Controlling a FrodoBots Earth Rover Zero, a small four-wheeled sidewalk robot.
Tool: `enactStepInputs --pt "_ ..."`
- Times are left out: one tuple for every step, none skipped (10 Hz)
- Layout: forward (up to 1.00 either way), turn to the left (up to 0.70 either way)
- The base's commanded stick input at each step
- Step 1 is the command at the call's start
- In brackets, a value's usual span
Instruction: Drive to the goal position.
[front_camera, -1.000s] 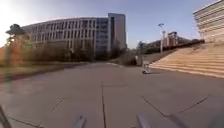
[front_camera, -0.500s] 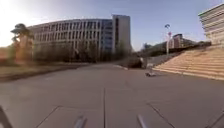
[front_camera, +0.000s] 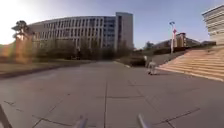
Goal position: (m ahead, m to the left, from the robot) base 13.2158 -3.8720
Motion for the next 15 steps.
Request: enactStepInputs --pt "0.7 -0.14" --pt "0.7 -0.14" --pt "0.7 -0.14" --pt "0.7 -0.14" --pt "0.7 -0.14" --pt "0.7 -0.14" --pt "0.7 -0.09" --pt "0.7 0.0" --pt "0.7 0.0" --pt "0.7 0.0" --pt "0.7 0.0" --pt "0.7 0.0" --pt "0.7 0.0" --pt "0.7 0.0" --pt "0.7 0.0"
